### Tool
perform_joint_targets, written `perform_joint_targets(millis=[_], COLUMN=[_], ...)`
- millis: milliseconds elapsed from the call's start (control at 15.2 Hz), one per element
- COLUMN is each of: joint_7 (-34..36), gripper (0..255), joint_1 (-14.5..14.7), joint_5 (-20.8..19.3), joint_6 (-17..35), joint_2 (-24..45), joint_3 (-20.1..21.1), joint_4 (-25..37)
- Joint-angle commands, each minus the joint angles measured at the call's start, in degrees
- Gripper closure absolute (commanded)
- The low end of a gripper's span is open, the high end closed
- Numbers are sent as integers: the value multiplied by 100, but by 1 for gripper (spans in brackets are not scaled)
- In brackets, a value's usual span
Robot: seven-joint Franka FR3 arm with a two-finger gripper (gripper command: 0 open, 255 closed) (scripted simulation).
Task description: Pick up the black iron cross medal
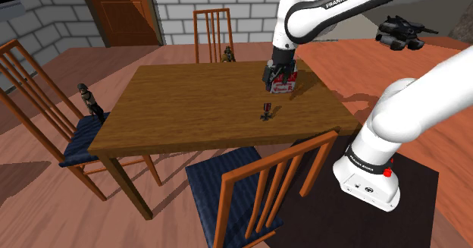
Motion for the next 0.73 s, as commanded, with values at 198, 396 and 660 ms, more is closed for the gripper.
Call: perform_joint_targets(millis=[198,396,660], joint_7=[222,220,218], gripper=[0,0,0], joint_1=[-62,-61,-62], joint_5=[-174,-174,-174], joint_6=[1256,1541,1928], joint_2=[1068,1260,1542], joint_3=[178,183,192], joint_4=[-125,-219,-323])
